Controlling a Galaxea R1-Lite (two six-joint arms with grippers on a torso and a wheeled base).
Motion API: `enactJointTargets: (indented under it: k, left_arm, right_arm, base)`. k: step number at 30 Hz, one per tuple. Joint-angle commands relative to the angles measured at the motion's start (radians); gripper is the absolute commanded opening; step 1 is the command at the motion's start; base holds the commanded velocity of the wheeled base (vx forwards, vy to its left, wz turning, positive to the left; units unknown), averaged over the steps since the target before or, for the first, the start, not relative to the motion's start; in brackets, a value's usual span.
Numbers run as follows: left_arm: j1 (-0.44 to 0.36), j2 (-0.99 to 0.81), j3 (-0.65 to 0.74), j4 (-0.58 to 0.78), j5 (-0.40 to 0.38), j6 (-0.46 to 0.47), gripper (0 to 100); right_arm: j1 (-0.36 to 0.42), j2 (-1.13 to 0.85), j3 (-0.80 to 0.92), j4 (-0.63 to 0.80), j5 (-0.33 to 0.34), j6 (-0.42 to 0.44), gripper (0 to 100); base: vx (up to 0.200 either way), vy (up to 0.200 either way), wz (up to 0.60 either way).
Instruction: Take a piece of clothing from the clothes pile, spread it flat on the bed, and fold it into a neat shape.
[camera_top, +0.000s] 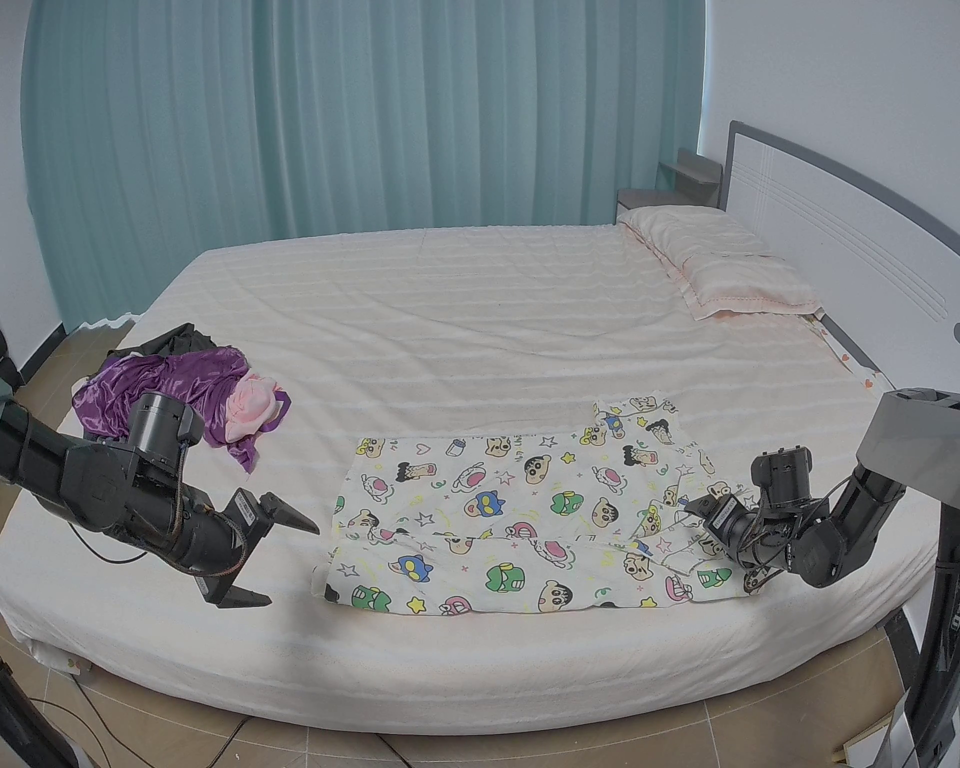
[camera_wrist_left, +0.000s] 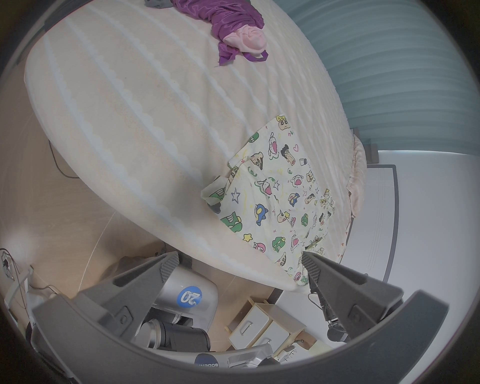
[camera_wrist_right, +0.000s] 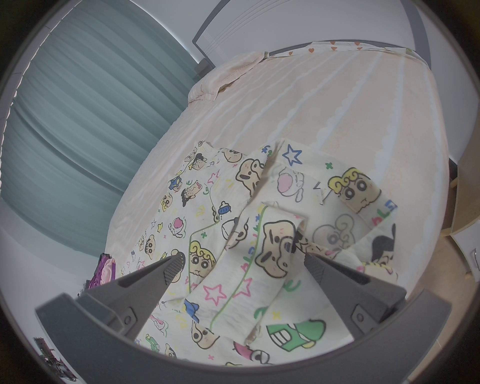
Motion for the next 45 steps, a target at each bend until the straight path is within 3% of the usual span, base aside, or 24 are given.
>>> enactJointTargets:
  k: [1,3,4,12,34,45]
  left_arm:
    - [0.001,0.002,0.003,-0.001,0.0,0.0,100]
    - [0.001,0.002,0.001,-0.002,0.0,0.002,100]
    - [0.001,0.002,0.001,-0.002,0.0,0.002,100]
    - [0.003,0.005,0.003,-0.002,0.0,0.0,100]
    - [-0.002,0.016,0.017,-0.004,-0.001,0.0,100]
    - [-0.008,0.017,0.023,-0.004,-0.001,0.0,100]
  right_arm:
    - [-0.004,0.031,-0.024,-0.003,0.0,-0.001,100]
    - [-0.004,0.041,-0.041,-0.002,0.0,-0.003,100]
    - [-0.004,0.044,-0.041,-0.002,0.0,-0.003,0]
    - [0.001,0.024,-0.029,-0.002,-0.052,-0.003,0]
    - [0.07,-0.277,0.163,0.018,-0.059,-0.009,0]
    - [0.119,-0.338,0.191,0.123,-0.074,-0.007,0]
  base:
    - [0.0,0.0,0.0]
    - [0.0,0.0,0.0]
    - [0.0,0.0,0.0]
    - [0.0,0.0,0.0]
    - [0.0,0.0,0.0]
    - [0.0,0.0,0.0]
